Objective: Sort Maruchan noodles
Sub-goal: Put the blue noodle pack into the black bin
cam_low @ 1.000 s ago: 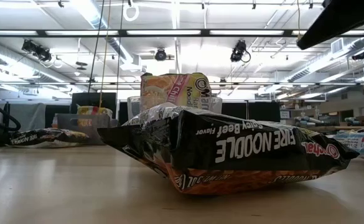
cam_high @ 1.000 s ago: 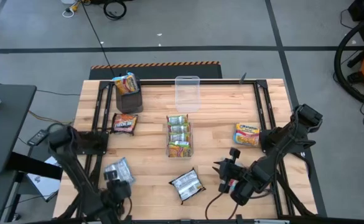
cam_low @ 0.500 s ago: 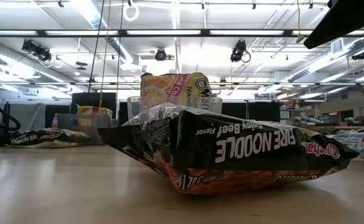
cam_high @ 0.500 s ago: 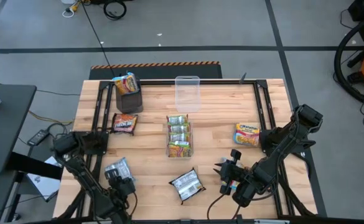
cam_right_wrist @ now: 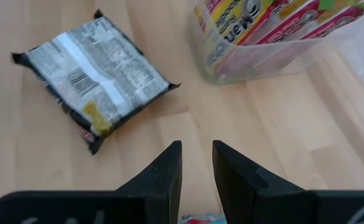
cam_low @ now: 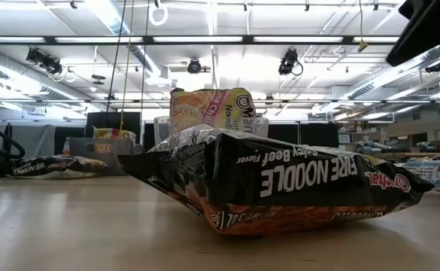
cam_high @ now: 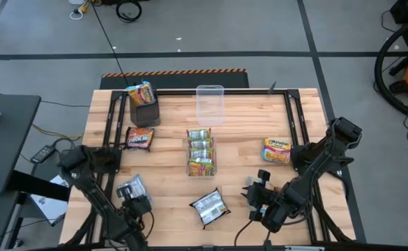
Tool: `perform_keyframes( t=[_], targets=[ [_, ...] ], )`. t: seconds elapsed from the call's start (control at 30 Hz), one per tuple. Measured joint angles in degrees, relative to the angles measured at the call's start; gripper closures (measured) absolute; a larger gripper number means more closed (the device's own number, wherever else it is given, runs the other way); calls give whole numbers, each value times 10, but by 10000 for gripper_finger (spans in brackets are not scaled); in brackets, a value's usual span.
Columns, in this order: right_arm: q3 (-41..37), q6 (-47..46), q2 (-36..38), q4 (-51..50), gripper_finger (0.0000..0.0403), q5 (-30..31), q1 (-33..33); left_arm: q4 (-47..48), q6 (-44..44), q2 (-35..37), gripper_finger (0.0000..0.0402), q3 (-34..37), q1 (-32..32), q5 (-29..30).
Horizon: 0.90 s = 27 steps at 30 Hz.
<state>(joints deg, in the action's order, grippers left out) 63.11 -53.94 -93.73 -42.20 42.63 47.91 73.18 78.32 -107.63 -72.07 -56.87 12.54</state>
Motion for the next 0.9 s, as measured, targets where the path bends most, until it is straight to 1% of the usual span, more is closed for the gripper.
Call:
perform_keyframes(
  t=[0.07, 0.1, 0.2, 0.27, 0.4, 0.57, 0.67, 0.77, 0.83, 0.87, 0.9],
  targets=[
    [0, -3, 0, 1, 308, -3, 6, 25, 8, 30, 397, 0, 14, 25],
    [0, -5, 0, 1, 308, -2, 9, 49, 25, 47, 397, 0, 22, 44],
    [0, -15, 0, 1, 308, 9, 17, 134, 109, 110, 398, 0, 55, 116],
    [0, -21, 0, 2, 308, 19, 20, 162, 168, 161, 398, 0, 86, 173],
    [0, -33, 0, 3, 308, 54, 23, 166, 256, 257, 398, 0, 159, 296],
    [0, -31, 0, 5, 308, 85, 22, 164, 302, 344, 398, 19, 276, 441],
    [0, -31, 0, 6, 308, 87, 22, 138, 367, 390, 398, 60, 343, 516],
    [0, -30, 0, 11, 308, 87, 23, 94, 431, 427, 398, 116, 413, 546],
    [0, -29, 0, 13, 308, 88, 23, 33, 500, 447, 397, 163, 455, 573],
    [0, -29, 0, 13, 308, 88, 23, -20, 522, 455, 397, 186, 475, 590],
    [0, -29, 0, 13, 308, 88, 22, -77, 522, 460, 397, 205, 497, 605]
  ],
)
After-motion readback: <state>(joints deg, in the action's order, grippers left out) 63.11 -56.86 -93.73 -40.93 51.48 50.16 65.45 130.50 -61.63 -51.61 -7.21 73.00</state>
